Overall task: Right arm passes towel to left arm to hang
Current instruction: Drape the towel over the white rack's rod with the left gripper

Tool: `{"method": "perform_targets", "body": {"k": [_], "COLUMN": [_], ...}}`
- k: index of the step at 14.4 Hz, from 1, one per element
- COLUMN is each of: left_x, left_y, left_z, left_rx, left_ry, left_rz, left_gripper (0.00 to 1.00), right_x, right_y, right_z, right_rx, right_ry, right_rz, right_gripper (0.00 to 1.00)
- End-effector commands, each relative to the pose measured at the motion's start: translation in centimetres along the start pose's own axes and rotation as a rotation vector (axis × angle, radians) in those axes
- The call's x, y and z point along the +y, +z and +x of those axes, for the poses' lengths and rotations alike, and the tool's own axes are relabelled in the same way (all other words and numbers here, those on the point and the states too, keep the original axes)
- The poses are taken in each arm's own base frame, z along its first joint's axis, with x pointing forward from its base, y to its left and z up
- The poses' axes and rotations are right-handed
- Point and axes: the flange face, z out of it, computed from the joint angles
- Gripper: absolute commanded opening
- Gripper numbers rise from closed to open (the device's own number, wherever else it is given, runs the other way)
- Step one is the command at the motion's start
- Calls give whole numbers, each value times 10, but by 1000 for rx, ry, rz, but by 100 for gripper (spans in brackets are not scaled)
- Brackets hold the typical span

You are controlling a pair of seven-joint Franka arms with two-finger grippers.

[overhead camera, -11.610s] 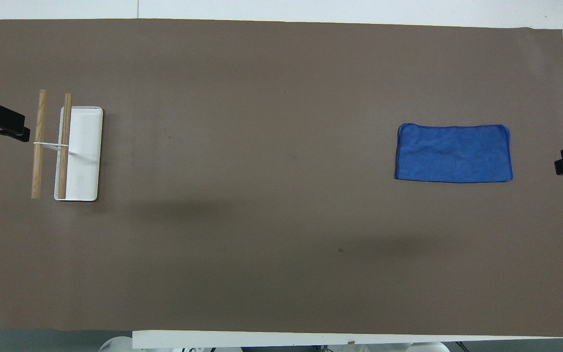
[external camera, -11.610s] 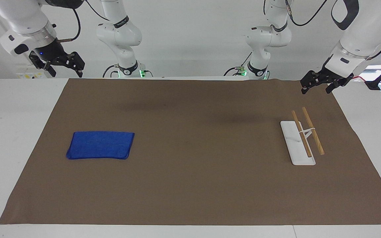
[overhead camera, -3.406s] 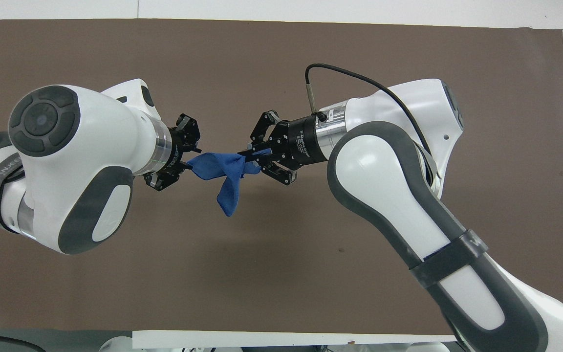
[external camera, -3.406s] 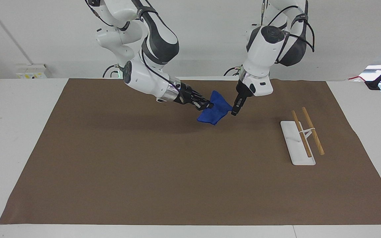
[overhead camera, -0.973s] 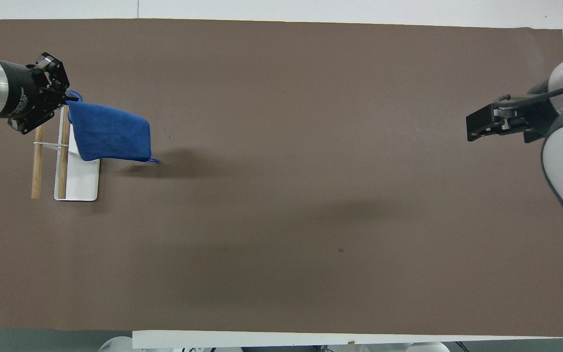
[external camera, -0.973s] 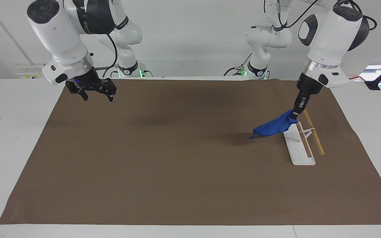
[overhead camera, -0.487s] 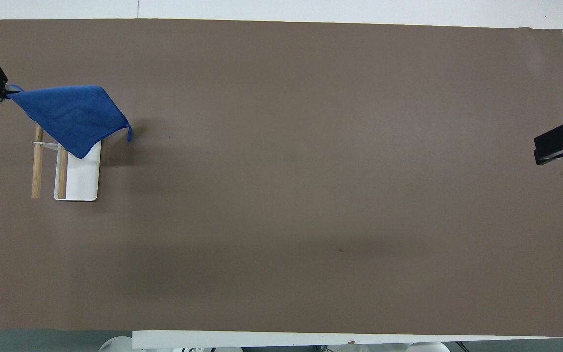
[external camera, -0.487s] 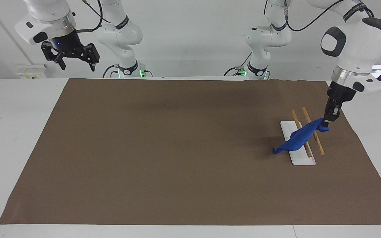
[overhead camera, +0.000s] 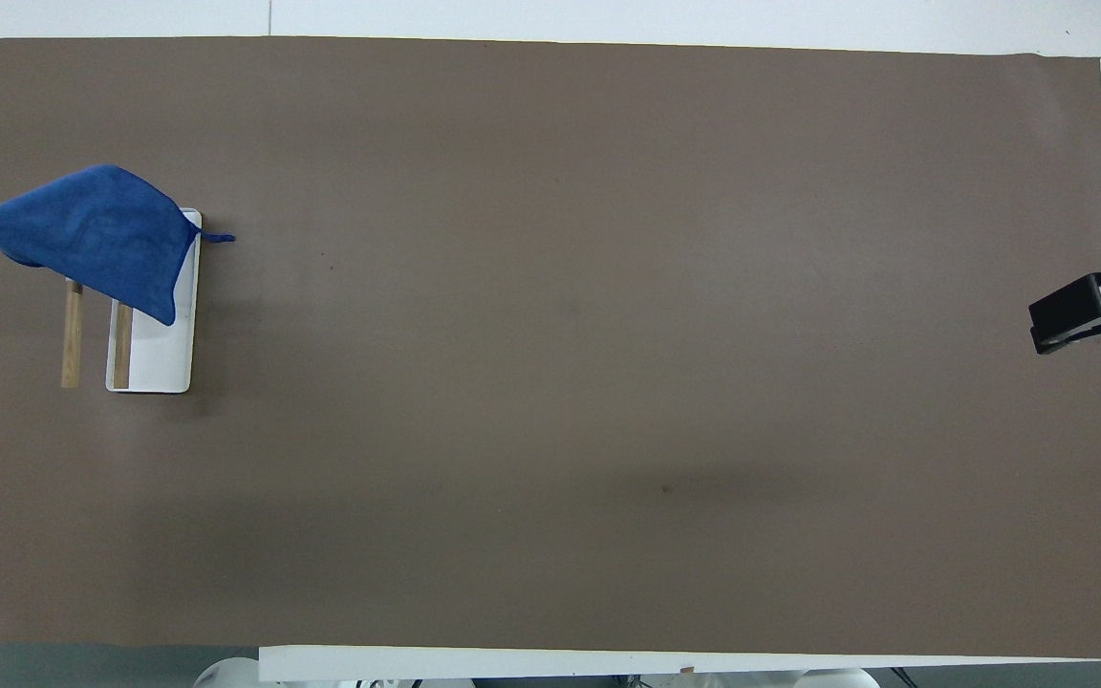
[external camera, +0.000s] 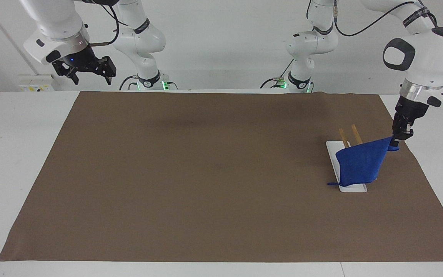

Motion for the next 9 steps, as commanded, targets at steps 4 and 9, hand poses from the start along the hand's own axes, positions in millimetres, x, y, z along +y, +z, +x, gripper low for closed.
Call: {"method": "perform_targets", "body": {"k": [4,9], "left_x": [-34,-59], "left_y": [10,32], "left_z": [6,21], "left_rx": [50,46], "left_ry": [29,-12], "left_rz": [8,41], "left_gripper": [1,45], "right_x": [8,42], "right_y": [7,12], "right_z": [-13,-9], "right_rx": [45,90], "right_ry": [0,71], "right_rz": [16,67], "right_gripper": [100,100]}}
